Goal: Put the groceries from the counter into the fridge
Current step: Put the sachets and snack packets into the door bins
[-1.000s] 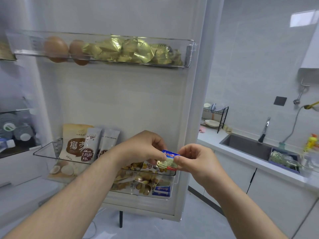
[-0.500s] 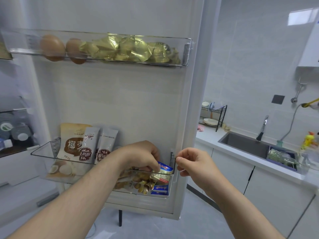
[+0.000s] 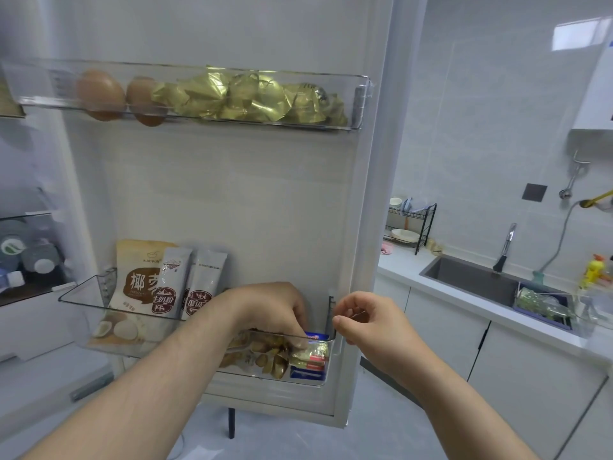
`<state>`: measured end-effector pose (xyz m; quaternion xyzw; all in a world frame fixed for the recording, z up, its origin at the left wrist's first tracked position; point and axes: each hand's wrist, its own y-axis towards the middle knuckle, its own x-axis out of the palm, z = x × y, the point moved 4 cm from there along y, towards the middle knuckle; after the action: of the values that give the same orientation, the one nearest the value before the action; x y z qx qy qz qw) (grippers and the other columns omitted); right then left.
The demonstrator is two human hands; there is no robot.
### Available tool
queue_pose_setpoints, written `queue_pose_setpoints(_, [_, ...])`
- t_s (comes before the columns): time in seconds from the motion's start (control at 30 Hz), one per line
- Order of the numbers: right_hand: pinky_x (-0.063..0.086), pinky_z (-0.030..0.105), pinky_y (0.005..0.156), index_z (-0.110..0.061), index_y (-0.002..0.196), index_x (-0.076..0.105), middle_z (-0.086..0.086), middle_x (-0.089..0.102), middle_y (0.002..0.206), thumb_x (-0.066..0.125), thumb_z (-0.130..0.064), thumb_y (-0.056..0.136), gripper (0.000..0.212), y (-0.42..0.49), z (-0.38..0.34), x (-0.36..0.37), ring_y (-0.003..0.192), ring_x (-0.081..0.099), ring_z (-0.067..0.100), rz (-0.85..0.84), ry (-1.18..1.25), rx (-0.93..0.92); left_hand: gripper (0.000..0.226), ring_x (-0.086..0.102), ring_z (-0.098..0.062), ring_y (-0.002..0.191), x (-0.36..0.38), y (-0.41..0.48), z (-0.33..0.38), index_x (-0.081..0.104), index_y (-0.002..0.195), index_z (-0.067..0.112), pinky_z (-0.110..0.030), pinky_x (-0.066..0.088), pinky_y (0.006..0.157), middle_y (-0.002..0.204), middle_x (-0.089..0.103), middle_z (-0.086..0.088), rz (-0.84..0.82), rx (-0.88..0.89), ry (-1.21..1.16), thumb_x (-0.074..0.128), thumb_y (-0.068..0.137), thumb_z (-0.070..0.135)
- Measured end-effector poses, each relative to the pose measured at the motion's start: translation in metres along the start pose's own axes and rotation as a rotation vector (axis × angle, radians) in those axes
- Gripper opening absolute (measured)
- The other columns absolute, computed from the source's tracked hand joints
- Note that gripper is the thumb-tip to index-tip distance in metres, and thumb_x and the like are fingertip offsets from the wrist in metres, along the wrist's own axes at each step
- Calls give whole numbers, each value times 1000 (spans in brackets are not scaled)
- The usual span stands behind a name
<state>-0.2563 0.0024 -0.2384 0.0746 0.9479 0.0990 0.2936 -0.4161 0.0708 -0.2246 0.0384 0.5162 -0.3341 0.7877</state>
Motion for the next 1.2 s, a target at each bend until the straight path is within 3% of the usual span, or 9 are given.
queue_pose_setpoints(0.17, [52, 20, 63, -25, 82, 69, -7, 66, 75, 68, -19, 89, 9, 1, -1, -1, 64, 58, 1, 12, -64, -46, 14, 68, -4, 76, -3, -2, 1, 77, 89, 26, -27, 55, 72, 81, 74, 13, 86, 60, -31, 72, 79, 33])
queue_pose_setpoints(0.37, [50, 15, 64, -30, 87, 66, -12, 65, 80, 64, -23, 93, 9, -1, -7, -4, 77, 60, -2, 7, -143, -136, 15, 64, -2, 83, -18, -16, 2, 75, 95, 25, -25, 52, 75, 89, 71, 12, 262, 109, -12, 66, 86, 34])
queue_pose_setpoints(0.47, [49, 14, 67, -35, 87, 63, -16, 65, 85, 63, -24, 93, 12, -1, -14, -8, 83, 60, -3, 5, -177, -206, 18, 64, -1, 88, -26, -29, 0, 74, 101, 23, -27, 55, 82, 94, 70, 12, 377, 119, -23, 64, 88, 31])
queue_pose_setpoints(0.63, [46, 7, 76, -34, 106, 65, -21, 61, 99, 63, -24, 93, 17, -1, -31, -9, 95, 56, -8, 0, -254, -372, 27, 58, 6, 91, -24, -51, -8, 67, 117, 30, -13, 46, 76, 104, 65, 17, 548, 69, 23, 60, 92, 33])
queue_pose_setpoints(0.77, [42, 8, 89, -30, 125, 62, -24, 57, 116, 61, -27, 95, 31, -1, -46, -5, 96, 50, -13, -31, -372, -530, 40, 54, -1, 113, -22, -75, -10, 56, 133, 31, -22, 44, 96, 132, 58, 16, 642, -23, 58, 57, 94, 35])
queue_pose_setpoints(0.9, [33, 20, 109, -30, 141, 50, -16, 50, 141, 54, -29, 98, 43, 3, -56, 2, 129, 44, 4, -87, -516, -623, 47, 45, -4, 131, -21, -98, -11, 47, 142, 32, -17, 33, 100, 145, 48, 16, 715, -94, 148, 54, 96, 35])
queue_pose_setpoints(1.2, [34, 21, 106, -33, 142, 46, -17, 49, 141, 46, -36, 101, 42, 7, -59, 2, 130, 42, 9, -196, -543, -700, 47, 43, -6, 133, -10, -134, 0, 47, 142, 32, -27, 36, 109, 146, 47, 14, 808, -303, 241, 53, 95, 37])
